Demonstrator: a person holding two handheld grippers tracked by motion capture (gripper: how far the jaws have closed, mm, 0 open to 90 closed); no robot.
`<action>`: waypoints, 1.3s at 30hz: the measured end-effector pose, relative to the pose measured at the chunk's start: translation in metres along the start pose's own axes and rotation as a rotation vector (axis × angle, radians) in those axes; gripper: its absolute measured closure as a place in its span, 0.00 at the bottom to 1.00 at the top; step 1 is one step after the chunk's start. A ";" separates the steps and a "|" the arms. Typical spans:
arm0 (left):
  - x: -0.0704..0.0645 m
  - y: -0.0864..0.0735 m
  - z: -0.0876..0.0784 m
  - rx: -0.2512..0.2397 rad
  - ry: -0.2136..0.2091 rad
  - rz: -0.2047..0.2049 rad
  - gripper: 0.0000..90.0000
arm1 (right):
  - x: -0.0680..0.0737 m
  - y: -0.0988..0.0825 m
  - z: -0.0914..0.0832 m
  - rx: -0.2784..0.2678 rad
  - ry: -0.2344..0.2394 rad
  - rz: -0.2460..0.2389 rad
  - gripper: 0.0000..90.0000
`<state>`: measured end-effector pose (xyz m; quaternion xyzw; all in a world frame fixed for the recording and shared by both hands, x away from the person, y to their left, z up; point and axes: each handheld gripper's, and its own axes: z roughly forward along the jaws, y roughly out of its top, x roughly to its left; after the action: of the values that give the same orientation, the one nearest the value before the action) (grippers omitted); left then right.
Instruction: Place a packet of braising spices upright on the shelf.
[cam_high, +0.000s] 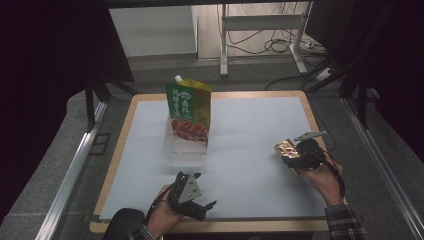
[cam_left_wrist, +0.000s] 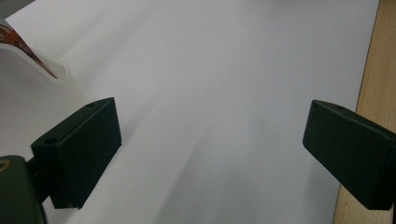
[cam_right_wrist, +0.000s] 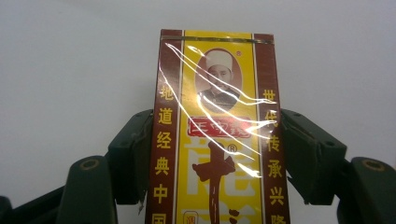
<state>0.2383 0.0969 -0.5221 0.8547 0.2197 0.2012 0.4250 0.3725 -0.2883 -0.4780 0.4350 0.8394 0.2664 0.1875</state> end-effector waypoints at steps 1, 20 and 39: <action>0.000 0.000 0.000 0.000 -0.001 0.000 0.05 | 0.004 0.000 0.000 0.000 0.006 -0.008 0.36; 0.000 0.000 0.001 0.003 -0.005 0.001 0.05 | 0.030 -0.009 0.020 0.090 0.070 -0.058 0.34; 0.000 0.000 0.002 0.016 0.000 0.010 0.05 | 0.032 0.025 0.026 0.266 0.105 -0.114 0.24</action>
<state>0.2397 0.0959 -0.5232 0.8592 0.2167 0.2016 0.4173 0.3848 -0.2425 -0.4859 0.3930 0.8993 0.1643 0.0992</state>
